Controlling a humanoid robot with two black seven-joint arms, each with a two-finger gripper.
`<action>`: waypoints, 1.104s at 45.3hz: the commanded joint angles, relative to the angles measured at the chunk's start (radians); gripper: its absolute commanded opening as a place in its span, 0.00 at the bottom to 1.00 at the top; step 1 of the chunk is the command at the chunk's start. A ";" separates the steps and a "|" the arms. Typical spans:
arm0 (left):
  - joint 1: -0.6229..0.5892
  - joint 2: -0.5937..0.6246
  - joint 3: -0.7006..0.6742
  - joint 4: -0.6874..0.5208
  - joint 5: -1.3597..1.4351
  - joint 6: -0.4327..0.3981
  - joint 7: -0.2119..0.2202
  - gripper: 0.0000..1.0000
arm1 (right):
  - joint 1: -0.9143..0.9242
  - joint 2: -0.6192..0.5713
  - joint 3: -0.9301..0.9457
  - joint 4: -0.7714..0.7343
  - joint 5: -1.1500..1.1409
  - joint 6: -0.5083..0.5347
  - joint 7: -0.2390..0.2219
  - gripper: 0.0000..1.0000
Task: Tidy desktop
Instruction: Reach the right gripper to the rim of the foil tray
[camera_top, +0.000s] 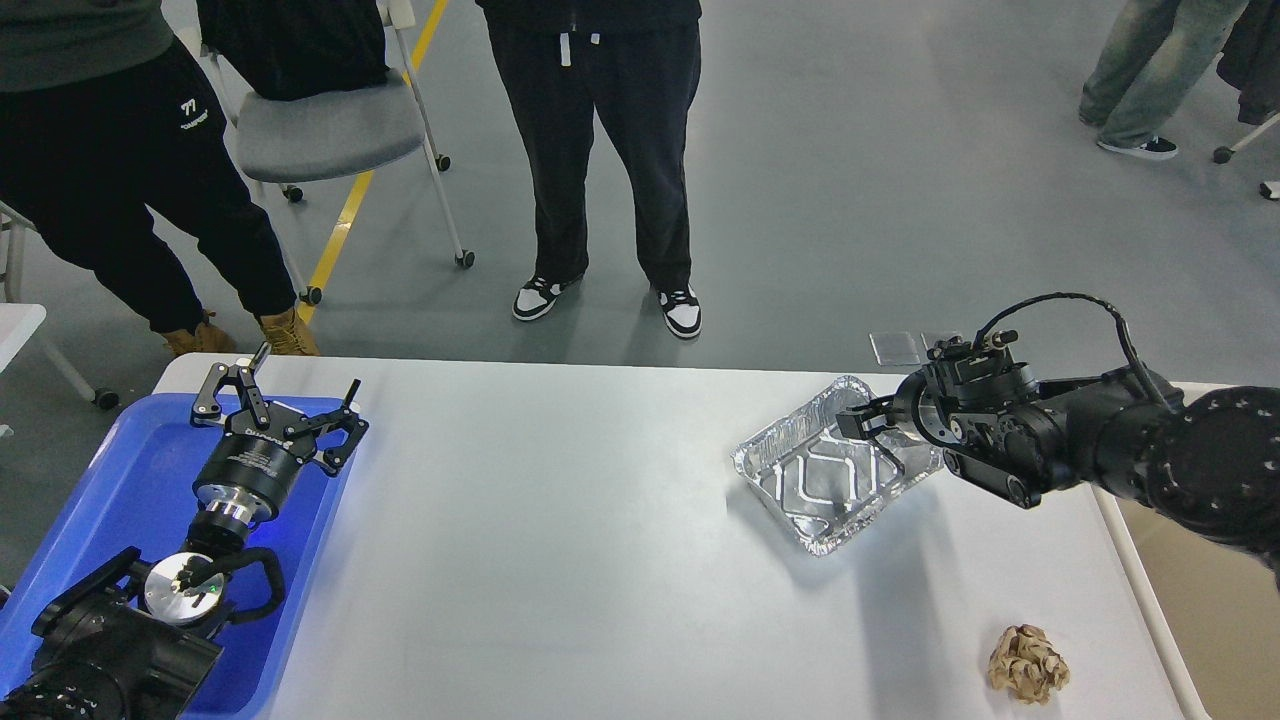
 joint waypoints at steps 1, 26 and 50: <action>0.000 0.000 0.000 0.000 -0.001 0.000 0.000 1.00 | -0.081 0.034 0.001 -0.051 -0.010 -0.119 0.002 0.98; 0.000 0.000 -0.002 0.000 -0.001 0.000 0.000 1.00 | -0.172 0.091 0.001 -0.178 -0.076 -0.166 0.000 0.81; 0.000 0.000 0.000 0.000 -0.001 0.000 0.000 1.00 | -0.244 0.100 -0.097 -0.325 -0.080 -0.113 0.009 0.72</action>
